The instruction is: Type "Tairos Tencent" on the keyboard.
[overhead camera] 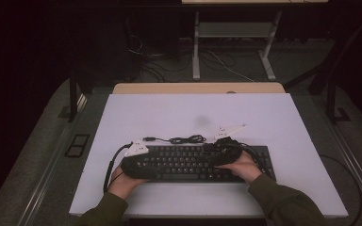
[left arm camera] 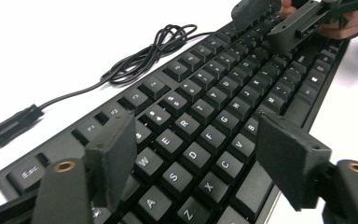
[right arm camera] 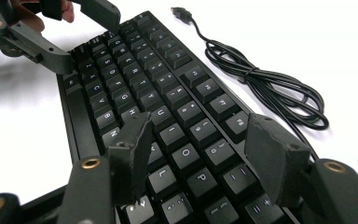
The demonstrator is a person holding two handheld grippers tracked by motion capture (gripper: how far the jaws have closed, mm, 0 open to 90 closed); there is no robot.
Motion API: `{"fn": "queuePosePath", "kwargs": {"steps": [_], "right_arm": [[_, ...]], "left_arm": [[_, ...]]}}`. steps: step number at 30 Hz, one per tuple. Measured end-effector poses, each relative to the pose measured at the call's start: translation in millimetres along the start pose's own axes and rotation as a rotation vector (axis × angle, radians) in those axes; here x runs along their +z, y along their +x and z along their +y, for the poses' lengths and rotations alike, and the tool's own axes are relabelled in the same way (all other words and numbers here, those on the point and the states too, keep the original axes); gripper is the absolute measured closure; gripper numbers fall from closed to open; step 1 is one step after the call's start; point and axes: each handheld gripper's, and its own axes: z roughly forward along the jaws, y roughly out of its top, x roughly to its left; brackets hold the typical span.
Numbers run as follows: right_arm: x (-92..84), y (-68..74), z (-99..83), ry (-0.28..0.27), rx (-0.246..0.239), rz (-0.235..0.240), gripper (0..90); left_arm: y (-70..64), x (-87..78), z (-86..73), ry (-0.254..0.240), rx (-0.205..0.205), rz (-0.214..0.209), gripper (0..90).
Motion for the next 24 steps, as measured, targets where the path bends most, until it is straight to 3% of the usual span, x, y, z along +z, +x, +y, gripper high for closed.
{"fn": "queuePosePath", "kwargs": {"steps": [11,24], "right_arm": [[-8.7,-1.6,-6.2,-0.010,0.021,-0.024,39.0],[-14.0,-2.2,-10.9,-0.018,0.032,-0.038,38.2]], "left_arm": [[-0.1,7.8,6.9,0.003,0.023,-0.015,43.5],[4.4,18.5,14.2,0.022,0.031,-0.027,73.9]]}}
